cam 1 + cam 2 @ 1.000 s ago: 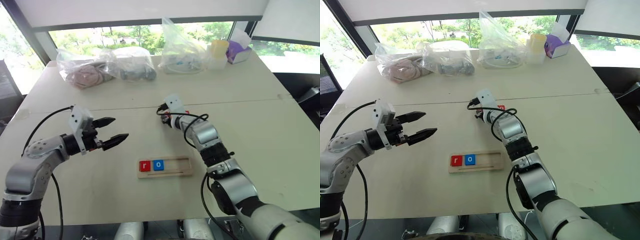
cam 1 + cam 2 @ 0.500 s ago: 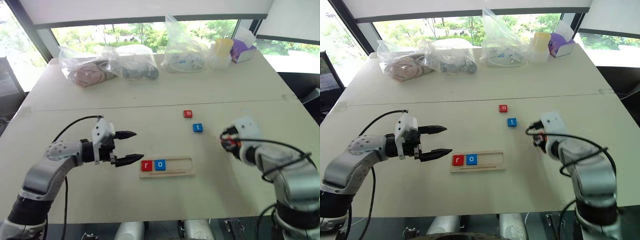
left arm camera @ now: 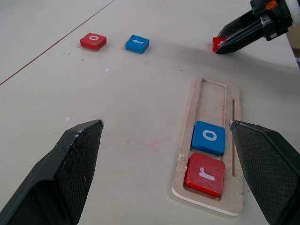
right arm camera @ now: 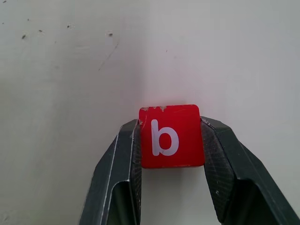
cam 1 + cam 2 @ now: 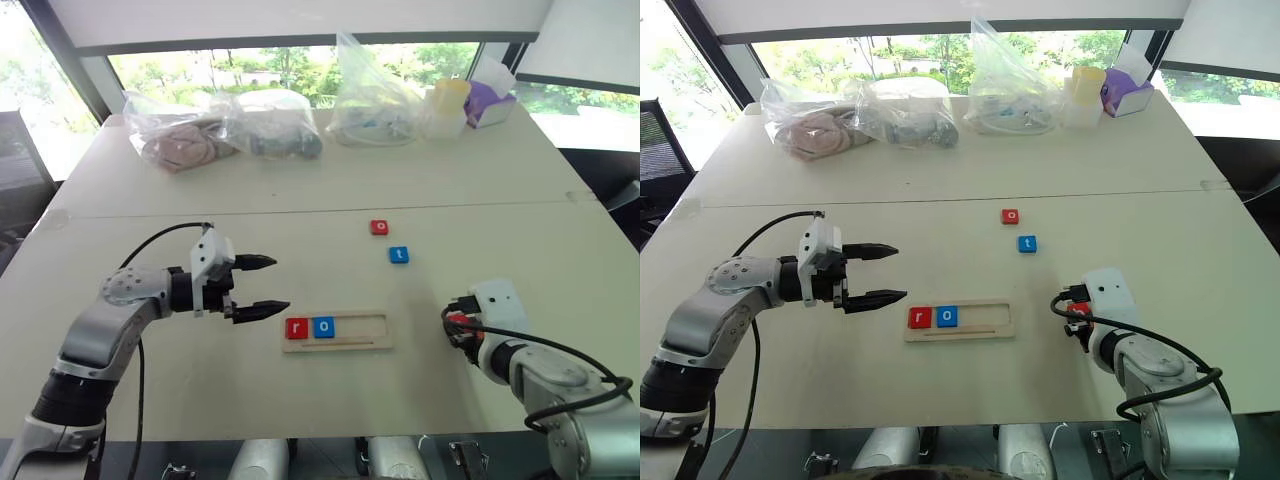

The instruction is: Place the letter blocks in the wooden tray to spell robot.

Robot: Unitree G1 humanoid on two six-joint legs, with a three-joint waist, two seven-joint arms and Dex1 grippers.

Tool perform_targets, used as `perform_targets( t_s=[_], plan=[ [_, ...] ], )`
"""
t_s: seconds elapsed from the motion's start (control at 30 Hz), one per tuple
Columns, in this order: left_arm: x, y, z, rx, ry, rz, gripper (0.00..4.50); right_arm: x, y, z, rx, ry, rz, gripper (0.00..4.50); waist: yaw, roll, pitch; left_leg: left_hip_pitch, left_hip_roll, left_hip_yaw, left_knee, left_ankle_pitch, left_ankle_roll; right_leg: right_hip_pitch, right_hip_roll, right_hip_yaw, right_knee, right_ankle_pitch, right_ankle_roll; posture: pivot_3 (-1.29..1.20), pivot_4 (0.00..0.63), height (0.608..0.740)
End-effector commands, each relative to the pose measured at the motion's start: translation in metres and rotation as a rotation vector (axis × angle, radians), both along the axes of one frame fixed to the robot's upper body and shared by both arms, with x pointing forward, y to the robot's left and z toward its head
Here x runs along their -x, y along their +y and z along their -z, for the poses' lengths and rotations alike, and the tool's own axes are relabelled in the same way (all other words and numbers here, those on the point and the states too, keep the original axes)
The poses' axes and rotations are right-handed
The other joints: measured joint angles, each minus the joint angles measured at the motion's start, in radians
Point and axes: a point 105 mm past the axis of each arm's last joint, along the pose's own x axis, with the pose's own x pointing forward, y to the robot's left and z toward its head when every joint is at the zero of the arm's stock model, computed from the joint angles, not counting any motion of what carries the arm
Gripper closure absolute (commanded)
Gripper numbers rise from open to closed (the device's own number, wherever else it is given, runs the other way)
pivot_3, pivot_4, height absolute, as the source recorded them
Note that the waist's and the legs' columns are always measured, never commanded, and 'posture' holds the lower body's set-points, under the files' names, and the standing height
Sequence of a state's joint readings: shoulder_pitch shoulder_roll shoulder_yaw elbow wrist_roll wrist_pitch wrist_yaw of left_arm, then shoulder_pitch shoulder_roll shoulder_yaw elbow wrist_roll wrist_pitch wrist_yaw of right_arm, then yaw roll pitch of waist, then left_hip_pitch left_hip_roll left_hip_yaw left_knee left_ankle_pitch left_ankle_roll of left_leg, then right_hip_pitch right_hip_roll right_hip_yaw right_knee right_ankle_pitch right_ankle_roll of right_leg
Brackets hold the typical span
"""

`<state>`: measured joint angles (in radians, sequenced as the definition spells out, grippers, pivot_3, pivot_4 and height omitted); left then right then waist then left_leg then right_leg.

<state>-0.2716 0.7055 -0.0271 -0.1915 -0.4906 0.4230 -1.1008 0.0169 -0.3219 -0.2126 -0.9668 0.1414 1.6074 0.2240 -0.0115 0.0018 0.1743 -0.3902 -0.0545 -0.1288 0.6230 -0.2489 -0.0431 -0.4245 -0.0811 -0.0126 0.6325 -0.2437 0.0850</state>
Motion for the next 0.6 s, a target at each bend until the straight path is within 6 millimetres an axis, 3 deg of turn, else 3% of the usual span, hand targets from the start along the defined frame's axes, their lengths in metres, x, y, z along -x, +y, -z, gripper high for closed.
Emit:
perform_targets(
  t_s=[0.03,0.2,0.23,0.3,0.37,0.43,0.6],
  plan=[
    [-0.002,0.0,-0.007,0.005,-0.043,-0.008,0.0,0.001,0.001,-0.004,0.004,-0.031,0.041,3.31,-0.001,0.0,0.0,0.0,0.0,0.0,0.0,0.0,0.0,0.0,0.0,0.0,0.0,0.0,0.0,0.0,0.15,0.74],
    [-0.002,0.001,-0.006,0.008,-0.042,-0.019,0.0,0.001,0.005,-0.002,-0.025,-0.036,0.058,3.31,-0.002,0.0,0.0,0.0,0.0,0.0,0.0,0.0,0.0,0.0,0.0,0.0,0.0,0.0,0.0,0.0,0.15,0.74],
    [-0.002,0.002,-0.005,0.007,-0.042,-0.024,0.0,0.001,0.006,-0.002,-0.035,-0.034,0.059,2.51,-0.002,0.0,0.0,0.0,0.0,0.0,0.0,0.0,0.0,0.0,0.0,0.0,0.0,0.0,0.0,0.0,0.15,0.74],
    [-0.002,0.003,-0.005,0.007,-0.04,-0.031,0.0,0.001,0.007,-0.001,-0.038,-0.032,0.047,1.86,-0.002,0.0,0.0,0.0,0.0,0.0,0.0,0.0,0.0,0.0,0.0,0.0,0.0,0.0,0.0,0.0,0.15,0.74],
    [-0.003,0.004,-0.005,0.008,-0.038,-0.033,0.0,0.002,0.011,-0.004,-0.028,-0.029,-0.022,0.78,-0.002,0.0,0.0,0.0,0.0,0.0,0.0,0.0,0.0,0.0,0.0,0.0,0.0,0.0,0.0,0.0,0.15,0.74],
    [-0.005,0.005,-0.004,0.008,-0.038,-0.041,0.0,0.002,0.017,-0.019,0.015,-0.02,-0.227,0.09,-0.002,0.001,0.001,0.0,0.0,0.0,0.001,0.0,0.0,0.0,0.0,0.0,0.0,0.0,0.0,0.0,0.15,0.74],
    [-0.009,0.004,-0.003,0.006,-0.044,-0.046,0.0,-0.008,0.007,-0.062,0.17,-0.01,-0.704,0.09,-0.001,-0.003,0.007,0.001,-0.001,0.004,0.006,-0.001,0.001,0.003,0.0,0.001,0.0,-0.002,0.004,0.0,0.15,0.74]
  ],
)
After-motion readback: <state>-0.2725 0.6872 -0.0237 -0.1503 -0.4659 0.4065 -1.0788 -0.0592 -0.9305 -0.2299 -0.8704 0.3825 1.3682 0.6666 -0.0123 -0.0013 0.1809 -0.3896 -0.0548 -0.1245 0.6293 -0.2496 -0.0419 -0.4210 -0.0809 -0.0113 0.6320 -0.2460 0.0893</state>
